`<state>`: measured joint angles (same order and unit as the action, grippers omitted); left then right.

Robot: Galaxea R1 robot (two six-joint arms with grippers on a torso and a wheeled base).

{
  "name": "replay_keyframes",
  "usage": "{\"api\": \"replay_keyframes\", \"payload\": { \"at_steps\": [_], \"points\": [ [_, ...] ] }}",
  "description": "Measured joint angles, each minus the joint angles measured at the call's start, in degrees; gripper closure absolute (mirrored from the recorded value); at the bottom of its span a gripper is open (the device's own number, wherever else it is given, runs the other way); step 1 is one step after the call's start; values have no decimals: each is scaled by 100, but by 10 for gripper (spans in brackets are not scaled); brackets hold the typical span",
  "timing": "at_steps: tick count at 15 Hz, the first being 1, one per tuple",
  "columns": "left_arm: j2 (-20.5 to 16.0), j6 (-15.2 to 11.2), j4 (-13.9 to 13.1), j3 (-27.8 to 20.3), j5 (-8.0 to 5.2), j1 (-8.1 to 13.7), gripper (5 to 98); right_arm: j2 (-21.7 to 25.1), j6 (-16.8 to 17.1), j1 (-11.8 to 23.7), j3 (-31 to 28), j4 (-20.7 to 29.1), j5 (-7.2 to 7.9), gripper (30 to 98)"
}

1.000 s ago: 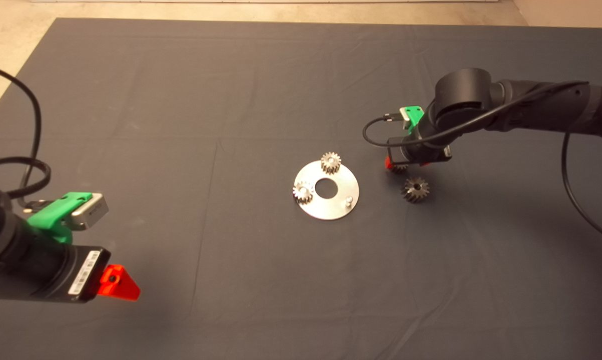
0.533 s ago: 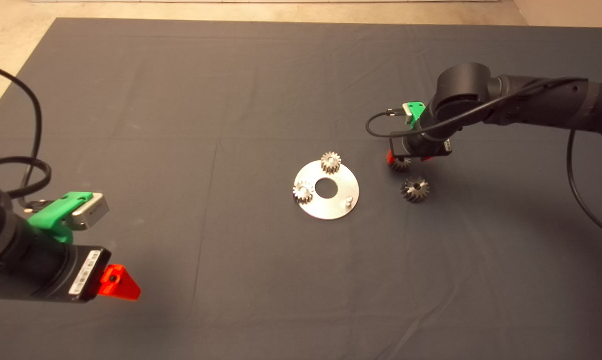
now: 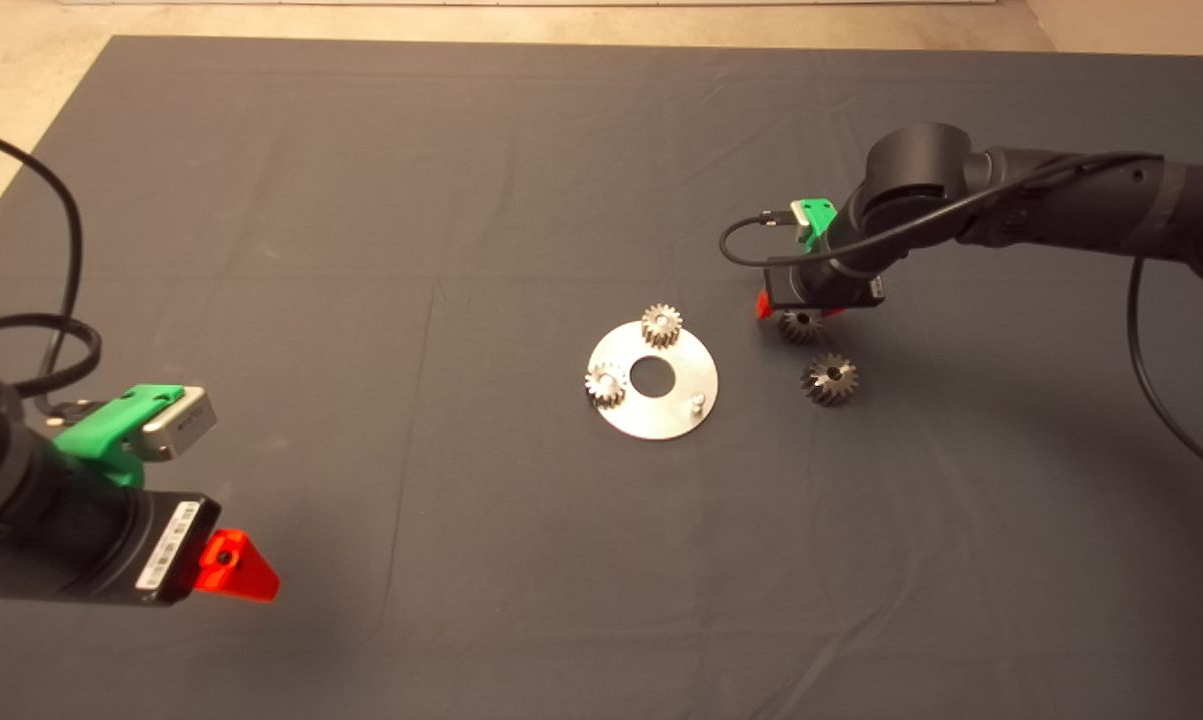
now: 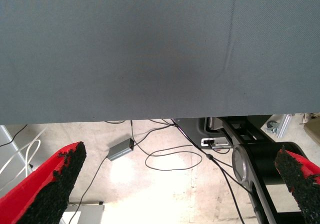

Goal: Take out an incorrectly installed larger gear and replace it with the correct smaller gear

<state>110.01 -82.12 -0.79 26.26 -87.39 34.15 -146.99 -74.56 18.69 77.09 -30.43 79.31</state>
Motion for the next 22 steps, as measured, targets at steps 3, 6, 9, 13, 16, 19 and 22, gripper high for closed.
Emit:
{"api": "replay_keyframes", "payload": {
  "at_steps": [3, 6, 9, 13, 16, 19, 22],
  "points": [
    [0, 18, 0, 0, 0, 0, 54, 5, 1, -1, 0, 0, -31, 604],
    [0, 37, 0, 0, 0, 0, 54, 33, 2, -9, 2, 0, -29, 604],
    [0, 39, 0, 0, 0, 0, 54, 72, 2, -11, 2, 0, -23, 604],
    [0, 41, 0, 0, 0, 0, 54, 162, 20, -11, 11, -2, 6, 627],
    [-2, 41, 0, 0, -1, 0, 54, 155, 20, -11, 11, 0, -4, 633],
    [0, 41, 0, 0, 0, 0, 54, 157, 20, -11, 11, 0, 2, 636],
    [0, 41, 0, 0, 0, 0, 54, 123, 22, -11, 9, 0, 10, 678]
  ]
}}
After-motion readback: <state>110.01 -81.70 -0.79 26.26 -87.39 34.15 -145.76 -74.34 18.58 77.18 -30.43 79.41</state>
